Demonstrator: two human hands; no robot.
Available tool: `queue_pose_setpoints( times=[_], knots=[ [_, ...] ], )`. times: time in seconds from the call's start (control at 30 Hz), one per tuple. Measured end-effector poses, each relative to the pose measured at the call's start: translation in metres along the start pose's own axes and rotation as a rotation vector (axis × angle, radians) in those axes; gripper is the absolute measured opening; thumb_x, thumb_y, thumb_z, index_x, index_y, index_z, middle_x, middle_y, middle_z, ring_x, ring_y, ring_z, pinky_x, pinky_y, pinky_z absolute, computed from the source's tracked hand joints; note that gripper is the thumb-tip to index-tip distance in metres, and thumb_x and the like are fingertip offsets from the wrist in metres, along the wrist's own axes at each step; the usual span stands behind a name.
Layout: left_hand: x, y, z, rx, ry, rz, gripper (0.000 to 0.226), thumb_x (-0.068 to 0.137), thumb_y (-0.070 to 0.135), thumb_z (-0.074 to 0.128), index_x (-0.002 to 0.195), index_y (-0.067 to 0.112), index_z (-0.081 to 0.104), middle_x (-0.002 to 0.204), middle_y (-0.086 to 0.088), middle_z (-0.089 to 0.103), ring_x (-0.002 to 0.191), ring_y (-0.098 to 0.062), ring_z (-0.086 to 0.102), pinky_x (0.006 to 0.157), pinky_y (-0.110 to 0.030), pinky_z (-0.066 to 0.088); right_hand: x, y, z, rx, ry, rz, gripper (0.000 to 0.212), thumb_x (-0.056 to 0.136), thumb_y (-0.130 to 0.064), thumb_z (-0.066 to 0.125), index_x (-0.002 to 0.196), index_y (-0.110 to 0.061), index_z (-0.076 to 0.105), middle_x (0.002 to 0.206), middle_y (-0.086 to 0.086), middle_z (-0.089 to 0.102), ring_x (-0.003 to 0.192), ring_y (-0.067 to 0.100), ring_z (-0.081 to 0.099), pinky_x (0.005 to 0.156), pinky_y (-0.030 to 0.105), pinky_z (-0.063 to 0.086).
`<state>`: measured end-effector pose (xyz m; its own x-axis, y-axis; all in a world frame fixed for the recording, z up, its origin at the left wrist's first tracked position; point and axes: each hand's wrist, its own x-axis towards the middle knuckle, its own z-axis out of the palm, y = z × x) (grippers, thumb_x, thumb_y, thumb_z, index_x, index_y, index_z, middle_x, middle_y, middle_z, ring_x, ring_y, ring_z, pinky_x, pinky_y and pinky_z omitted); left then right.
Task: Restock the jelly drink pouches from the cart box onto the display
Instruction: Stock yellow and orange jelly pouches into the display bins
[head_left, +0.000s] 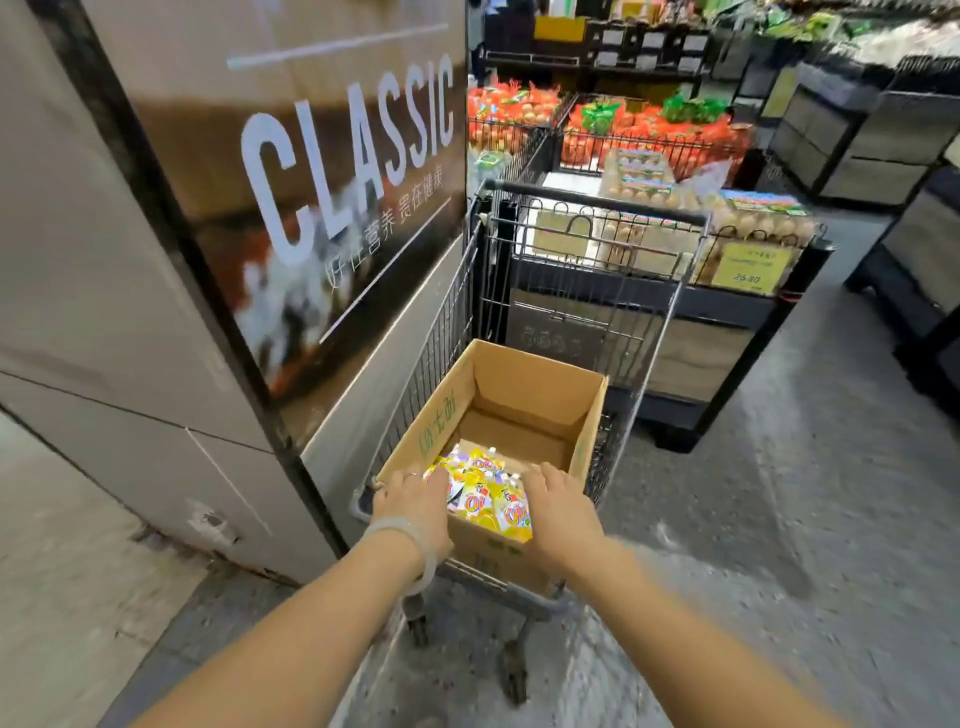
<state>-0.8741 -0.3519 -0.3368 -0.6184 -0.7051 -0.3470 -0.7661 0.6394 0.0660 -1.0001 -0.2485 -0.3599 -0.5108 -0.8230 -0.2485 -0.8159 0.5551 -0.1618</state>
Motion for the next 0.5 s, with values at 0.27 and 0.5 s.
queue_pose_setpoints(
  times=[0.27,0.5],
  knots=[
    [0.170,-0.006,0.038,0.025,-0.188,0.062,0.056,0.083,0.032,0.062,0.131,0.019,0.036,0.137,-0.008,0.038,0.128,-0.028,0.035,0.100,-0.036,0.037,0.131,0.031,0.052,0.092,-0.201,0.138,0.072,0.079,-0.017,0.064,0.141,-0.015,0.028,0.144,0.008,0.030,0.132,0.029,0.033,0.102,0.038,0.038],
    [0.270,0.000,0.104,0.016,-0.498,0.091,0.067,0.082,0.033,0.065,0.138,0.016,0.033,0.141,-0.009,0.036,0.133,-0.027,0.035,0.104,-0.036,0.038,0.211,0.052,0.135,0.345,-0.416,0.352,0.064,0.081,-0.017,0.061,0.139,-0.014,0.033,0.139,0.012,0.039,0.129,0.029,0.039,0.101,0.034,0.041]
  ],
)
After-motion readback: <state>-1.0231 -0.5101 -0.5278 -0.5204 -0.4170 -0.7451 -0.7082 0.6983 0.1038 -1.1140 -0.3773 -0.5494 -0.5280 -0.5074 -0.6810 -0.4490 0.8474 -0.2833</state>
